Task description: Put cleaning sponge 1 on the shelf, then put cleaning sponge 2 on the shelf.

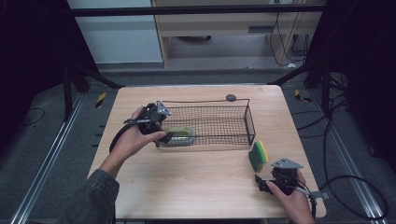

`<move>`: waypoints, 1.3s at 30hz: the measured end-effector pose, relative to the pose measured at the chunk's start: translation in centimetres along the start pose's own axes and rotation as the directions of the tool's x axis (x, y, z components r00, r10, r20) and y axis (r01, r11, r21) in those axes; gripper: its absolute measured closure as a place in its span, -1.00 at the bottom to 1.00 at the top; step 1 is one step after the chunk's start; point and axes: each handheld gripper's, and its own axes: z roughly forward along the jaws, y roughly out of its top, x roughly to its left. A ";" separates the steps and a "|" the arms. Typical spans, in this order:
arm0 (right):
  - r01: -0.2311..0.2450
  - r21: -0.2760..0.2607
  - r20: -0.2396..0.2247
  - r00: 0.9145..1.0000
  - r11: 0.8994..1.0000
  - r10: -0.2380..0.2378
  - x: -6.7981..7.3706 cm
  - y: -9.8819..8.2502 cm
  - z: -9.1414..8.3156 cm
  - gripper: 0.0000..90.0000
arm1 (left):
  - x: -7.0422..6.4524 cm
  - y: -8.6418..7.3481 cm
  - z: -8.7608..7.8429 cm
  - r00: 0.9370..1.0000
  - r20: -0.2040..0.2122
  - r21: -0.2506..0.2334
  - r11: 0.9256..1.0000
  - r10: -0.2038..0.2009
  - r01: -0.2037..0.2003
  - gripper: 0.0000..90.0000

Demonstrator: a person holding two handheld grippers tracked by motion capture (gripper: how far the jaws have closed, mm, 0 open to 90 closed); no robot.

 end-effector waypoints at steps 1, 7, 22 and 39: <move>-0.001 0.000 0.000 1.000 1.000 0.001 0.0 0.0 0.0 -0.99 | 0.0 -0.2 -0.1 1.000 -0.001 -0.007 1.000 -0.007 0.007 -0.87; -0.001 0.000 0.001 1.000 1.000 0.001 0.0 0.0 0.0 -0.99 | -0.1 -1.3 -0.6 0.998 0.007 -0.051 0.997 -0.063 0.063 -0.90; 0.002 0.043 -0.006 1.000 0.999 -0.002 0.1 0.2 -0.3 -0.92 | -0.4 -8.4 -0.9 0.972 -0.043 -0.098 0.970 -0.229 0.224 -0.90; 0.013 0.056 0.013 1.000 0.998 -0.013 1.6 1.9 -4.9 -0.46 | -1.2 -14.6 3.7 0.933 -0.036 -0.050 0.933 -0.358 0.356 -0.89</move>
